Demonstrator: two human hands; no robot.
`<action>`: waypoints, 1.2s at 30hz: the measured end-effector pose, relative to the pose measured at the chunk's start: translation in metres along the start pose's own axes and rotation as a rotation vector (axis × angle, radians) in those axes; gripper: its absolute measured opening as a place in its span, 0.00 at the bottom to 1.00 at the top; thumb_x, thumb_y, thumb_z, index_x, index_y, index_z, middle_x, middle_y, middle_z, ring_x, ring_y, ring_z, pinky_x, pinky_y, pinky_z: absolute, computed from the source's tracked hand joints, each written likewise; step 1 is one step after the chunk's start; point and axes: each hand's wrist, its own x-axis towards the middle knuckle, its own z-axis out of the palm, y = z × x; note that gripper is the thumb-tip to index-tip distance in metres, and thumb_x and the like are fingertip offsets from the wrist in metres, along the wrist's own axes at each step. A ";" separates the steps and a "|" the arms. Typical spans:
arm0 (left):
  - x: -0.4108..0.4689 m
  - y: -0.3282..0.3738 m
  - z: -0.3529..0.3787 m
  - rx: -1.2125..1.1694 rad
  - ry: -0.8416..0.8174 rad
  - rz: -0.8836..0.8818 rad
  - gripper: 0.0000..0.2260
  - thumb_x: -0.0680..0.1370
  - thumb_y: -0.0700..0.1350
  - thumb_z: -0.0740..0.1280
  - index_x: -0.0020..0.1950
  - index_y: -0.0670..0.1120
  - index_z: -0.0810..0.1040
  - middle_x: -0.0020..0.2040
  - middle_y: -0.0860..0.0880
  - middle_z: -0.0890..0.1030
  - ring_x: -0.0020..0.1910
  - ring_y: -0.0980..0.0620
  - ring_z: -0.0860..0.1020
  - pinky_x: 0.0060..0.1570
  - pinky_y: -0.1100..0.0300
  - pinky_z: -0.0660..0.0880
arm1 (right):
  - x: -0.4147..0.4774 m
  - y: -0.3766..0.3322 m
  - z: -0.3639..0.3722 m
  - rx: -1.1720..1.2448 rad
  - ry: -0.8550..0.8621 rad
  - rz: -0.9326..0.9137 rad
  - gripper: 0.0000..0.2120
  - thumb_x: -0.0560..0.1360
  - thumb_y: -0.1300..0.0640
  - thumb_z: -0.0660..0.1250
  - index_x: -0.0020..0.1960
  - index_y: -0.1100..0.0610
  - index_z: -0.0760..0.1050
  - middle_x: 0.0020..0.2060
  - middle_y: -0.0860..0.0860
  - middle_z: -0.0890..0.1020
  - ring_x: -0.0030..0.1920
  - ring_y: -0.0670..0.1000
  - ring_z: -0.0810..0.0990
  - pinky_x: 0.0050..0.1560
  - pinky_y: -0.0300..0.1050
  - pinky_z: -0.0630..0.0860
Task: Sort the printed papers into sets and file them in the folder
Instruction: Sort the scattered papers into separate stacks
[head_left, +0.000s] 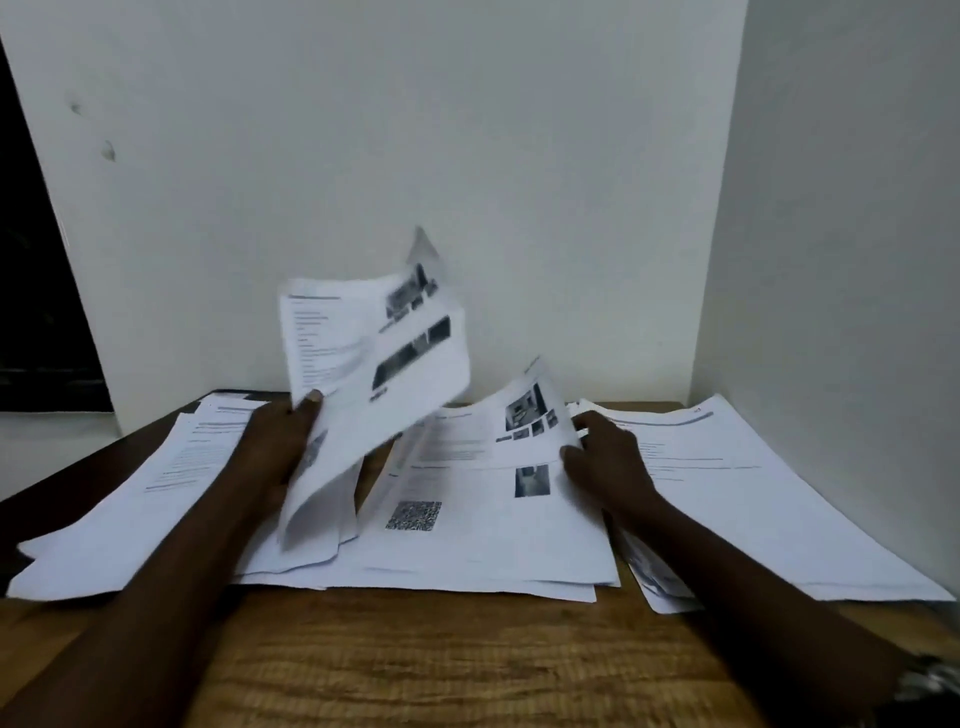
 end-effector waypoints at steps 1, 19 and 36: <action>-0.001 -0.001 0.006 0.183 0.000 0.080 0.12 0.82 0.49 0.62 0.54 0.42 0.79 0.40 0.47 0.83 0.34 0.53 0.80 0.33 0.63 0.74 | -0.001 -0.001 0.003 -0.007 -0.026 -0.009 0.12 0.74 0.62 0.63 0.57 0.59 0.76 0.51 0.57 0.82 0.48 0.54 0.77 0.43 0.40 0.66; -0.029 0.001 0.060 0.997 -0.011 0.319 0.09 0.75 0.51 0.70 0.51 0.49 0.78 0.48 0.47 0.80 0.55 0.46 0.77 0.51 0.53 0.74 | 0.022 0.009 -0.031 0.069 0.094 -0.033 0.12 0.72 0.61 0.63 0.54 0.55 0.80 0.54 0.55 0.82 0.54 0.55 0.79 0.55 0.44 0.75; -0.055 0.012 0.132 0.644 -0.255 0.405 0.06 0.77 0.44 0.69 0.42 0.45 0.83 0.34 0.48 0.84 0.26 0.66 0.74 0.31 0.73 0.66 | 0.013 0.005 -0.017 0.160 0.012 -0.110 0.08 0.73 0.60 0.66 0.47 0.51 0.81 0.49 0.49 0.84 0.50 0.51 0.81 0.54 0.41 0.75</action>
